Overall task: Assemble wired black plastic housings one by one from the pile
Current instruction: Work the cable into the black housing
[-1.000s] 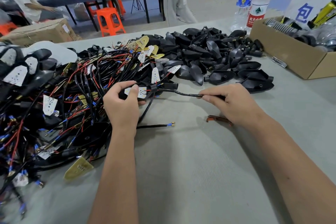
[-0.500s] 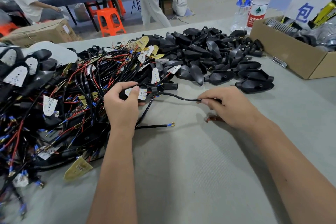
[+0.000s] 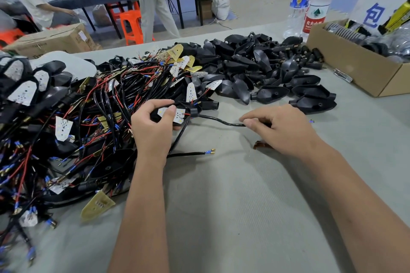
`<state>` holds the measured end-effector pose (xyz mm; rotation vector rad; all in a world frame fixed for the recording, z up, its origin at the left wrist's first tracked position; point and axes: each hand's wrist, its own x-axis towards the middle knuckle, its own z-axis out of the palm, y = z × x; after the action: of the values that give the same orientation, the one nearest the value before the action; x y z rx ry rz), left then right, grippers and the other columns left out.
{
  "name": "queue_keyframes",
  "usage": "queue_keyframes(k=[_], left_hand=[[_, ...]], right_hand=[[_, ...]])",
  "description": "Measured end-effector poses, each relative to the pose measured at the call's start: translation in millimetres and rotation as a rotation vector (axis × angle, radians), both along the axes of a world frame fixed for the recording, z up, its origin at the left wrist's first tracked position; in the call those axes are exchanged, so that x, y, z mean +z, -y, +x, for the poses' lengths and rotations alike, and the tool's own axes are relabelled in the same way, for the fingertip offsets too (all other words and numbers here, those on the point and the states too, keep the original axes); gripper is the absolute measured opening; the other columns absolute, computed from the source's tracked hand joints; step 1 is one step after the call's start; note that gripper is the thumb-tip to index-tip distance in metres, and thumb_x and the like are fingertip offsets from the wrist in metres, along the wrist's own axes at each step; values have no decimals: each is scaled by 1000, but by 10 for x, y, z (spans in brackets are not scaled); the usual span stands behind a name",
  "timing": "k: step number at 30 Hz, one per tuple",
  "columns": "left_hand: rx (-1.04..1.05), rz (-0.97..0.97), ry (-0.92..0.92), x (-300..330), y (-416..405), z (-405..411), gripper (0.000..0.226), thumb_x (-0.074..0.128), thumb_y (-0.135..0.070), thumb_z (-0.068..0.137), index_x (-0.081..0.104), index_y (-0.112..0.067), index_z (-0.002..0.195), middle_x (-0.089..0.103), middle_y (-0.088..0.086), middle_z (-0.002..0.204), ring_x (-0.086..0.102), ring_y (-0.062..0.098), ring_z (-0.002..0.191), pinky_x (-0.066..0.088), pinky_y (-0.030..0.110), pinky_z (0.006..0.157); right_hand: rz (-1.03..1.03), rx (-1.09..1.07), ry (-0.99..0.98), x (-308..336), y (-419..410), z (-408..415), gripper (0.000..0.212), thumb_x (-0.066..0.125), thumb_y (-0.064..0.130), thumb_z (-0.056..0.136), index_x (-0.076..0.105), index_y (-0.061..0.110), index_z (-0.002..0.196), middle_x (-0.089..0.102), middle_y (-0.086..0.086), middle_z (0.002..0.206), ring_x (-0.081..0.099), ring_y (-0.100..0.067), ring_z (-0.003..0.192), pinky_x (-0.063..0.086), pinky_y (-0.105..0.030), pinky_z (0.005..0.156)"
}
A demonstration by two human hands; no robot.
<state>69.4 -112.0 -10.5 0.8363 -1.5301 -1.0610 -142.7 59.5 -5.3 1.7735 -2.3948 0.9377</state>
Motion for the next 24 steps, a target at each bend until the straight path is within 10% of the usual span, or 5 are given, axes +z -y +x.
queue_keyframes(k=[6, 11, 24], left_hand=[[-184, -6, 76, 4, -147, -155, 16, 71, -3, 91, 78, -17, 92, 69, -15, 76, 61, 4, 61, 58, 27, 53], [-263, 48, 46, -6, -223, -233, 14, 72, -4, 92, 79, -16, 94, 73, -8, 82, 66, 8, 63, 58, 26, 57], [-429, 337, -80, 24, -208, -179, 25, 57, 3, 98, 77, -6, 109, 76, 22, 104, 74, 30, 84, 60, 30, 68]], right_hand=[[-7, 192, 16, -31, 133, 236, 22, 63, 31, 101, 75, 19, 116, 72, 7, 96, 64, -16, 92, 51, -39, 86], [-120, 203, 35, -67, 172, 247, 13, 63, 8, 99, 76, 9, 103, 63, 11, 78, 54, -8, 76, 46, -26, 76], [-238, 142, 183, -105, 201, 183, 12, 70, 19, 97, 82, 19, 100, 63, 27, 67, 58, -2, 65, 37, -12, 61]])
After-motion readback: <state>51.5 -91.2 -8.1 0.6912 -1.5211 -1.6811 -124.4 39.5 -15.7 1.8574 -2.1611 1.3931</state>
